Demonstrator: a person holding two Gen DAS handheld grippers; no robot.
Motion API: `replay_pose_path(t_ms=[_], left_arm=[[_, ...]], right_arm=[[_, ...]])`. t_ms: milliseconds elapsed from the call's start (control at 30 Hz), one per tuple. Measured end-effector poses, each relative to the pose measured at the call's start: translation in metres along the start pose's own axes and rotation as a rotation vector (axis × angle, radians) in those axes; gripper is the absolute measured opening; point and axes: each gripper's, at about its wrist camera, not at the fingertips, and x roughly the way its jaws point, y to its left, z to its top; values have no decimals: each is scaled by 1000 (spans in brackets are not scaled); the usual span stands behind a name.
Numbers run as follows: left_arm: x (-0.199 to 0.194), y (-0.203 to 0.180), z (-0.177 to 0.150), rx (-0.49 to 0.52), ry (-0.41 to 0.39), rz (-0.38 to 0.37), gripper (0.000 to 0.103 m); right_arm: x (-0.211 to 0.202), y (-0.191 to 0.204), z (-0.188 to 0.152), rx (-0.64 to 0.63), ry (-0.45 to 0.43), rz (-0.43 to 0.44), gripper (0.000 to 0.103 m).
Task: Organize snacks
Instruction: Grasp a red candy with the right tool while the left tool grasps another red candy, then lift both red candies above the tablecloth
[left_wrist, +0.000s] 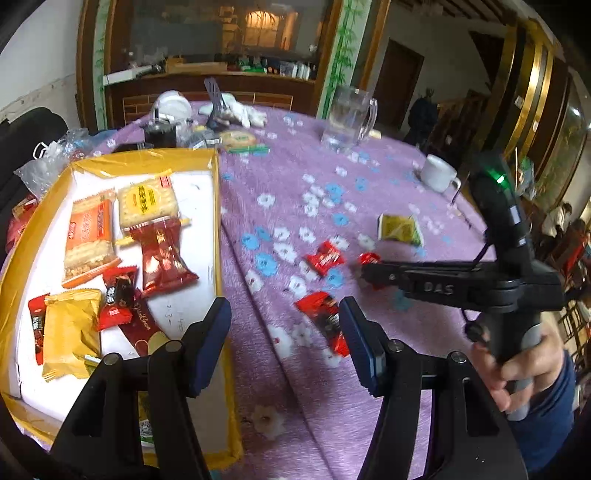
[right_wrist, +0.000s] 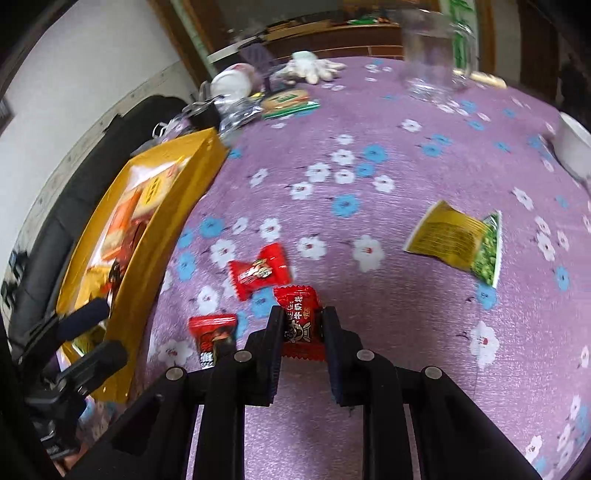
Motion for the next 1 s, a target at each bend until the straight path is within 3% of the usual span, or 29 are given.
replay_pose_path(t_ms=[133, 233, 300, 533, 700, 767, 1000], left_arm=[[-12, -22, -2, 55, -36, -32, 59], [1, -42, -8, 106, 12, -67, 49], [11, -50, -11, 121, 43, -69, 35], [40, -53, -14, 110, 119, 21, 34], [63, -57, -17, 124, 184, 44, 25], [68, -63, -18, 160, 168, 62, 25], [73, -59, -10, 148, 170, -15, 24]], right_arm=[[-7, -5, 1, 24, -27, 9, 22], [-9, -8, 2, 41, -32, 12, 22], [-10, -10, 2, 52, -35, 8, 22], [-16, -9, 2, 55, -50, 20, 22], [-19, -5, 2, 43, -63, 23, 22], [-20, -5, 2, 43, -67, 27, 22], [-21, -5, 3, 50, -71, 24, 22]])
